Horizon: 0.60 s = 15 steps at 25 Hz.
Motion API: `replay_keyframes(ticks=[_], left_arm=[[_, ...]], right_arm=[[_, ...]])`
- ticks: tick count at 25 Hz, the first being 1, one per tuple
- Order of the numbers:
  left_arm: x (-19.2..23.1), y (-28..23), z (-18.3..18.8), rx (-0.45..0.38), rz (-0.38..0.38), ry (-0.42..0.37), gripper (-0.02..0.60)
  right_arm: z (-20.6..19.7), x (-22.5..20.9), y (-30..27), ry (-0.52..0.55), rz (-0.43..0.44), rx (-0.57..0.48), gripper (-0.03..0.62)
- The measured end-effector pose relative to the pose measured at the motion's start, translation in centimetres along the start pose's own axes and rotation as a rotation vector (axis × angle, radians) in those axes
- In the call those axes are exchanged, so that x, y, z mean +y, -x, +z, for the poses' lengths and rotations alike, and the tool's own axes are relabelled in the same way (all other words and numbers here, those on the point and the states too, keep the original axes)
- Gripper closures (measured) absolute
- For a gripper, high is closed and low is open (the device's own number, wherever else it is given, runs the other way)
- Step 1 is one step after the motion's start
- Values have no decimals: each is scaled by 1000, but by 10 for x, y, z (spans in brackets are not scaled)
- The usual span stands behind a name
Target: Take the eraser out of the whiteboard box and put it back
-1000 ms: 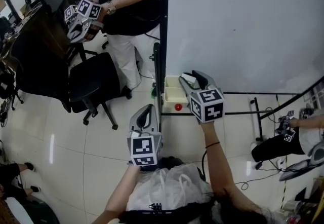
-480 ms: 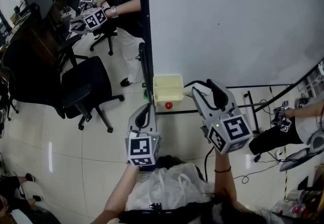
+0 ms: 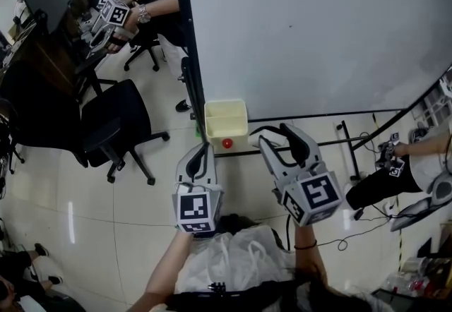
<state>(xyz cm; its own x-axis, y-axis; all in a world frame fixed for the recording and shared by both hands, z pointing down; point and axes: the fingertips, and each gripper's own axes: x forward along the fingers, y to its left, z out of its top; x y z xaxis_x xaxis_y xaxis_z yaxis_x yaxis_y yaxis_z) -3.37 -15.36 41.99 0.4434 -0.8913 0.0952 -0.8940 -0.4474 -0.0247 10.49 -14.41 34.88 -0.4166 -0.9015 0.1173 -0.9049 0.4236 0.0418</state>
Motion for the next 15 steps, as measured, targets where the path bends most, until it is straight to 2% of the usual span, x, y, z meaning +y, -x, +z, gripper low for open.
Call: replay_keyframes(ticks=[4,15], left_arm=[[6,4,4,-28,33,19,580],[9,12,-5,-1,61,16,578]], right_arm=[[-5,7,-2,-8,16,21,362],[-10,16,-3,-9,42,39,362]])
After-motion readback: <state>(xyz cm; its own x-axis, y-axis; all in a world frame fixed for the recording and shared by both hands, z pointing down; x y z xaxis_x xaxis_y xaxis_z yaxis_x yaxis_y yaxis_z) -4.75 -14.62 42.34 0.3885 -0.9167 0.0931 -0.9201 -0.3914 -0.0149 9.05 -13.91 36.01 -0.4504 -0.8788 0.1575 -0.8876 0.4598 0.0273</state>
